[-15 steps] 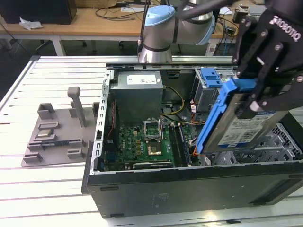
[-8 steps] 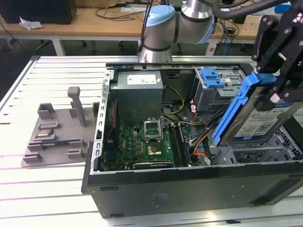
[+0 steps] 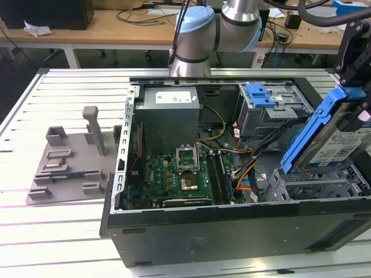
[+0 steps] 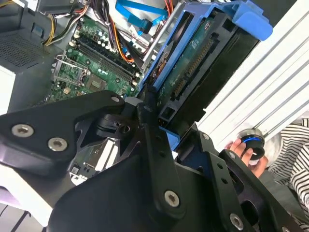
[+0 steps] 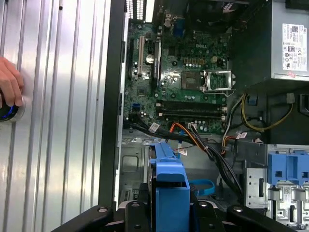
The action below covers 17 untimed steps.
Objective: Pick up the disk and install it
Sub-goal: 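Pick up the disk, then insert the disk into the insertion slot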
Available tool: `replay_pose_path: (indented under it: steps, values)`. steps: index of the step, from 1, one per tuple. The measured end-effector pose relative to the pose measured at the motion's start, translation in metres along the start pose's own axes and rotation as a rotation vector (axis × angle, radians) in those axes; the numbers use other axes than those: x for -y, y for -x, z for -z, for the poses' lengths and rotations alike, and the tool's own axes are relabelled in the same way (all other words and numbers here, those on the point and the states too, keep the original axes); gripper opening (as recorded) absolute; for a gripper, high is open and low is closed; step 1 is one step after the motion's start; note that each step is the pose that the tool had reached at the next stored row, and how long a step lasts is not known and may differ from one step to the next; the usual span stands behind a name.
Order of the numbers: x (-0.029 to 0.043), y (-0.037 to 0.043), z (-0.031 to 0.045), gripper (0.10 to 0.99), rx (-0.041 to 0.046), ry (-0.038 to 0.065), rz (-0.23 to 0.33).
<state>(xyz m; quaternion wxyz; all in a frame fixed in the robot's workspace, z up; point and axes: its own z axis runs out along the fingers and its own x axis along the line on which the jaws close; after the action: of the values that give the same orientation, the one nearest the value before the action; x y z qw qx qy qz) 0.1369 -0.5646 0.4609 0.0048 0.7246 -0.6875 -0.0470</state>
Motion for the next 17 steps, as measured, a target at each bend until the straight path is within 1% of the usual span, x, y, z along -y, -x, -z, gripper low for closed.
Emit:
replay_pose_path:
  steps: [10,12,13,17]
  values:
    - [0.0003,0.0000,0.0000,0.369,0.0002,0.000,-0.002]
    - [0.0007,-0.0001,-0.0012,0.369,0.0032,-0.003,-0.047]
    - [0.0010,-0.0002,-0.0019,0.369,0.0043,-0.004,-0.058]
    - [0.0023,-0.0005,-0.0067,0.369,0.0047,-0.003,-0.066]
